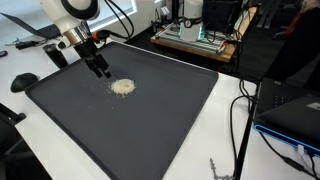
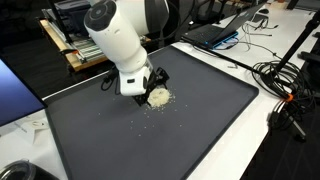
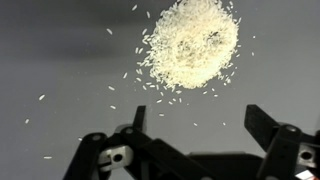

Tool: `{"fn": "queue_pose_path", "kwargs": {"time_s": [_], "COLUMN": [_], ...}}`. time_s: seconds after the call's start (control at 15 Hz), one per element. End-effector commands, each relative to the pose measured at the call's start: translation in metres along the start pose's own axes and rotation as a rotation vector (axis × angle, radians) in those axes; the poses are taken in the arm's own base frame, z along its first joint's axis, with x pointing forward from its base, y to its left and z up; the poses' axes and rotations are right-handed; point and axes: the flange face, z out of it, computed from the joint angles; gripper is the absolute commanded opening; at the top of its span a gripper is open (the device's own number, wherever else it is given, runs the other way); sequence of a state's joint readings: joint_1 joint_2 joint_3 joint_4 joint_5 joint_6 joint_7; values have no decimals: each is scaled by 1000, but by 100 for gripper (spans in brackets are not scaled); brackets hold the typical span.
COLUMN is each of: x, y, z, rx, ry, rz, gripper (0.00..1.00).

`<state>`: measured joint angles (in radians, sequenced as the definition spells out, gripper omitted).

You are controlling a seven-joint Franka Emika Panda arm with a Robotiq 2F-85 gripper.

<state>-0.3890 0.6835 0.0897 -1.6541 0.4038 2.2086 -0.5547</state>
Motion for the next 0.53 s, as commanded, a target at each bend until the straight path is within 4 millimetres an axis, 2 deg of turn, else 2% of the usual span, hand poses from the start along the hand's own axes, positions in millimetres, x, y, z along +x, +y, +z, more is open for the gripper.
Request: {"fn": "queue_pose_path", "kwargs": {"time_s": [0.0,0.47], "x": [-48,-114], "y": [0,18], "z": [-15,-28], "rx": [49,149], "ry": [106,340], "rz": [4,65], "gripper": [100,100]}}
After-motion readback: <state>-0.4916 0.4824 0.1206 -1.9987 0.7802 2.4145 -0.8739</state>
